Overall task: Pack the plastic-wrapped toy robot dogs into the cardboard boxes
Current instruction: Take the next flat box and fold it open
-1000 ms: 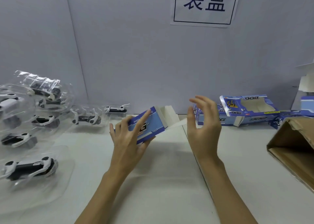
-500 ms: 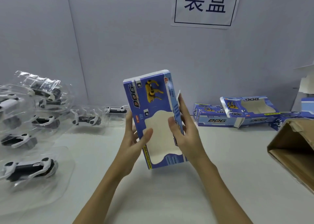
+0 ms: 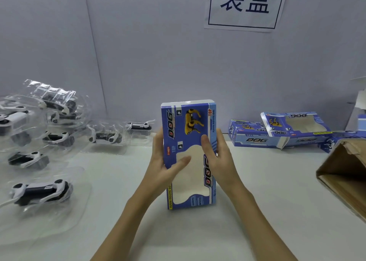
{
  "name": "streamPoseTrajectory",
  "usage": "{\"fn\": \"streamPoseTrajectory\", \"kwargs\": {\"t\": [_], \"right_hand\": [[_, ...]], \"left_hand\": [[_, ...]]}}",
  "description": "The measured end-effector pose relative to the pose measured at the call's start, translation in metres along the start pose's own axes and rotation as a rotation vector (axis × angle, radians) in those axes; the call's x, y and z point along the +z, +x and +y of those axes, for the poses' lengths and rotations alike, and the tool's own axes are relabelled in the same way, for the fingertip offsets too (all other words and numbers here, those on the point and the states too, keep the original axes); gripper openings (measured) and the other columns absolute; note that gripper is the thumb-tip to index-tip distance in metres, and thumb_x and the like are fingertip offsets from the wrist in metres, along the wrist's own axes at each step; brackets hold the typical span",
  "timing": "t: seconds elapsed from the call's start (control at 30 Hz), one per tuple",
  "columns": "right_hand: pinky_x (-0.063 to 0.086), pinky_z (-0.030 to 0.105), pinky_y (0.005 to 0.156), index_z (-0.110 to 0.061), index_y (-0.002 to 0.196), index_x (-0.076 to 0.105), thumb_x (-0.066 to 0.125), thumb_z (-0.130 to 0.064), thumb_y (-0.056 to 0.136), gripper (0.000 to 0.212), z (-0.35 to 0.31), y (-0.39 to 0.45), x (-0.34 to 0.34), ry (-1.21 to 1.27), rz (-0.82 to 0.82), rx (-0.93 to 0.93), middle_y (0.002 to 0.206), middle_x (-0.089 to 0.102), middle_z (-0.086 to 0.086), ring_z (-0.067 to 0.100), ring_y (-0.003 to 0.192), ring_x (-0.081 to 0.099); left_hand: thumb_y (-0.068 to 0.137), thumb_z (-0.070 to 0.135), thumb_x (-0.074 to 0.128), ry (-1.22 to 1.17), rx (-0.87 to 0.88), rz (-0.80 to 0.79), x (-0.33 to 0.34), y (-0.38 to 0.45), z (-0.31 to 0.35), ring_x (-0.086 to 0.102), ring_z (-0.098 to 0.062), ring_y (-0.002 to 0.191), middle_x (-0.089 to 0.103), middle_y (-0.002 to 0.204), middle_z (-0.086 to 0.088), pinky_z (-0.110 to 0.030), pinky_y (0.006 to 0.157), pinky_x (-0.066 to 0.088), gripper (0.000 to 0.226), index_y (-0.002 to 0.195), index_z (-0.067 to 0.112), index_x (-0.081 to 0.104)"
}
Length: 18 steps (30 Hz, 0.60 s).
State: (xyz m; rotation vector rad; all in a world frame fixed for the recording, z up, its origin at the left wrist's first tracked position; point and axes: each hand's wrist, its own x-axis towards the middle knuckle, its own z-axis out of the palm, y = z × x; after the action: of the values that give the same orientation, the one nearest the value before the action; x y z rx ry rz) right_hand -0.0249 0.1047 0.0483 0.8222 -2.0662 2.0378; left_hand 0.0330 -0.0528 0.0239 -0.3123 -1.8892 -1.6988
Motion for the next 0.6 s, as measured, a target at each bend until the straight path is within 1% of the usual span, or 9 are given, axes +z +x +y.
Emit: {"fn": "streamPoseTrajectory", "kwargs": {"t": [0.07,0.13,0.23,0.27,0.33,0.4,0.47,0.53,0.6], "right_hand": [[0.06,0.022,0.089,-0.041,0.147,0.036,0.054,-0.064,0.087,0.067,0.002,0.001,-0.001,0.057,0.004,0.005,0.131,0.055,-0.028,0.011,0.127,0.058],[0.062,0.033,0.09,-0.026,0.143,0.05,0.056,-0.061,0.093,0.062,0.002,0.001,-0.003,0.126,-0.01,-0.025,0.13,0.068,-0.003,0.021,0.122,0.066],[0.063,0.031,0.075,-0.032,0.116,0.063,0.053,-0.053,0.094,0.032,-0.004,0.0,-0.002,0.212,0.057,-0.006,0.109,0.077,0.002,0.025,0.104,0.075],[0.063,0.029,0.072,-0.036,0.11,0.066,0.053,-0.052,0.093,0.026,-0.005,0.001,-0.001,0.215,0.067,0.005,0.106,0.077,0.0,0.024,0.101,0.075],[0.062,0.026,0.067,-0.048,0.1,0.07,0.055,-0.051,0.093,0.016,-0.007,0.0,0.0,0.24,0.033,0.013,0.104,0.077,-0.003,0.02,0.1,0.076],[0.062,0.027,0.066,-0.056,0.1,0.068,0.059,-0.048,0.093,0.014,-0.009,0.0,-0.001,0.3,0.017,0.024,0.107,0.077,-0.005,0.018,0.1,0.076],[0.062,0.028,0.066,-0.048,0.118,0.062,0.063,-0.041,0.092,0.026,-0.009,0.001,-0.003,0.36,0.056,0.046,0.12,0.073,0.0,0.021,0.104,0.076],[0.061,0.027,0.065,-0.035,0.132,0.053,0.064,-0.027,0.099,0.036,-0.005,0.001,-0.003,0.376,0.07,0.057,0.131,0.066,0.007,0.026,0.109,0.074],[0.061,0.027,0.063,-0.035,0.137,0.05,0.058,-0.013,0.104,0.041,-0.003,0.001,-0.003,0.378,0.073,0.065,0.129,0.065,0.009,0.028,0.106,0.075]], "left_hand": [[0.079,0.065,0.079,0.034,-0.009,0.013,-0.001,0.0,0.002,0.069,-0.015,0.119,0.062,0.139,0.013,-0.024,0.078,0.061,0.073,0.138,0.058,0.038],[0.074,0.071,0.073,0.095,-0.03,0.033,-0.001,0.001,0.004,0.067,-0.01,0.117,0.061,0.136,0.018,-0.022,0.077,0.06,0.057,0.124,0.07,0.044],[0.072,0.073,0.068,0.1,-0.031,0.04,0.003,0.001,0.008,0.068,-0.001,0.111,0.065,0.12,0.032,-0.02,0.073,0.059,0.04,0.107,0.077,0.048],[0.073,0.075,0.066,0.078,-0.022,0.053,0.005,0.002,0.009,0.069,-0.005,0.112,0.067,0.121,0.028,-0.024,0.075,0.061,0.036,0.106,0.076,0.051],[0.078,0.077,0.063,0.0,0.002,0.089,0.01,0.003,0.013,0.07,-0.021,0.115,0.069,0.127,0.007,-0.038,0.081,0.063,0.031,0.107,0.065,0.061],[0.089,0.066,0.06,-0.071,0.005,0.136,0.015,0.004,0.018,0.072,-0.028,0.113,0.07,0.125,-0.005,-0.045,0.081,0.063,0.027,0.11,0.049,0.065],[0.098,0.043,0.056,-0.148,0.032,0.17,0.022,0.003,0.019,0.074,-0.029,0.106,0.07,0.12,-0.008,-0.04,0.076,0.064,0.028,0.125,0.037,0.053],[0.099,0.03,0.055,-0.192,0.056,0.186,0.025,0.002,0.019,0.075,-0.033,0.1,0.064,0.117,-0.018,-0.039,0.078,0.063,0.044,0.139,0.037,0.038],[0.098,0.018,0.05,-0.178,0.07,0.168,0.025,0.003,0.021,0.075,-0.028,0.092,0.066,0.109,-0.013,-0.034,0.075,0.062,0.05,0.142,0.038,0.037]]}}
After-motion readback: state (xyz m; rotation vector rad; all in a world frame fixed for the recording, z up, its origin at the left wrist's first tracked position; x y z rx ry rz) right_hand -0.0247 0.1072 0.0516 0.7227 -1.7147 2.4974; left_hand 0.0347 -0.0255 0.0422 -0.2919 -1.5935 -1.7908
